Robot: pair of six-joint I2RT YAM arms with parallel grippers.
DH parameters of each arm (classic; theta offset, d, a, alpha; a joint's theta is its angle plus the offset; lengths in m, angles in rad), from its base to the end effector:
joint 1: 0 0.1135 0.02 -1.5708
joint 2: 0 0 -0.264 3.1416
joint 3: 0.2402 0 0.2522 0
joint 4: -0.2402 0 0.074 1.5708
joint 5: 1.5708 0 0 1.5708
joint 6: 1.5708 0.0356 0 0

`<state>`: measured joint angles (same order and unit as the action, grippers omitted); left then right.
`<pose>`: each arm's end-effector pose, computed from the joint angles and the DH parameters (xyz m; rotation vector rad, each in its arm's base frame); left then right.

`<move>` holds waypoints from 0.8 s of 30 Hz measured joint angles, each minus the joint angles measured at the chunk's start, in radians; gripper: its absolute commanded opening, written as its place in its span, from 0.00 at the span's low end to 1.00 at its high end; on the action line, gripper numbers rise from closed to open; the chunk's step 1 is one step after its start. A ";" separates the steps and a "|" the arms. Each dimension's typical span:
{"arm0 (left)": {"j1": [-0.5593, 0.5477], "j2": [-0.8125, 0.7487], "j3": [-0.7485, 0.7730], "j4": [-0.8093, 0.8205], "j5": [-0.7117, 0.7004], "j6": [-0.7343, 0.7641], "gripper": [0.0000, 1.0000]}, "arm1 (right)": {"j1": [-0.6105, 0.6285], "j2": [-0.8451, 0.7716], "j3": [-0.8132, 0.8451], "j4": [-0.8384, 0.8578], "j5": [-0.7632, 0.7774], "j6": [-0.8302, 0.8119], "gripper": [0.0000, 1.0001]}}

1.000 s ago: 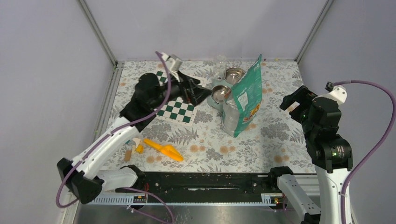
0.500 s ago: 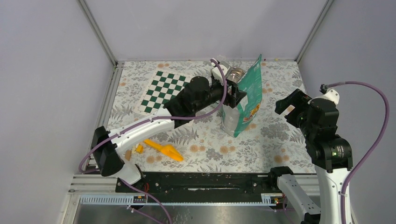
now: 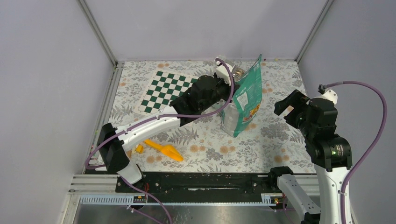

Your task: Serve the pet food

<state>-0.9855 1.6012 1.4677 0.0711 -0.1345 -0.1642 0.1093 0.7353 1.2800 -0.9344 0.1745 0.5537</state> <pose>0.2182 -0.3207 0.3974 0.5752 1.5882 -0.7658 0.1036 0.0051 0.4274 0.5441 1.8867 0.2655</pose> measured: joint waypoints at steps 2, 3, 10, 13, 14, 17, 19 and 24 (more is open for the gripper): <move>-0.003 0.000 0.006 -0.013 -0.002 -0.011 0.00 | 0.000 0.006 0.003 -0.004 0.002 0.000 0.93; -0.005 -0.001 0.007 -0.018 -0.002 -0.021 0.00 | 0.000 0.010 0.008 -0.008 0.007 -0.001 0.93; -0.026 -0.019 0.022 -0.086 -0.020 -0.105 0.00 | 0.000 0.053 0.082 -0.030 0.031 0.000 0.95; -0.036 -0.042 0.023 -0.133 -0.035 -0.141 0.00 | 0.000 0.062 0.106 -0.031 0.033 0.002 0.94; -0.038 -0.053 0.022 -0.152 -0.038 -0.151 0.00 | 0.000 0.064 0.110 -0.032 0.032 0.004 0.93; -0.042 -0.095 0.007 -0.204 -0.039 -0.174 0.00 | 0.000 0.070 0.110 -0.035 0.032 0.014 0.92; -0.047 -0.143 -0.023 -0.236 -0.040 -0.185 0.00 | 0.000 0.075 0.108 -0.034 0.032 0.026 0.91; -0.061 -0.270 -0.111 -0.292 -0.057 -0.200 0.00 | 0.000 0.076 0.040 -0.029 0.011 0.054 0.88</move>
<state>-1.0470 1.3312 1.3563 -0.2207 -0.1913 -0.3645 0.1093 0.8112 1.3197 -0.9630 0.1860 0.6079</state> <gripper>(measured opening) 0.017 0.893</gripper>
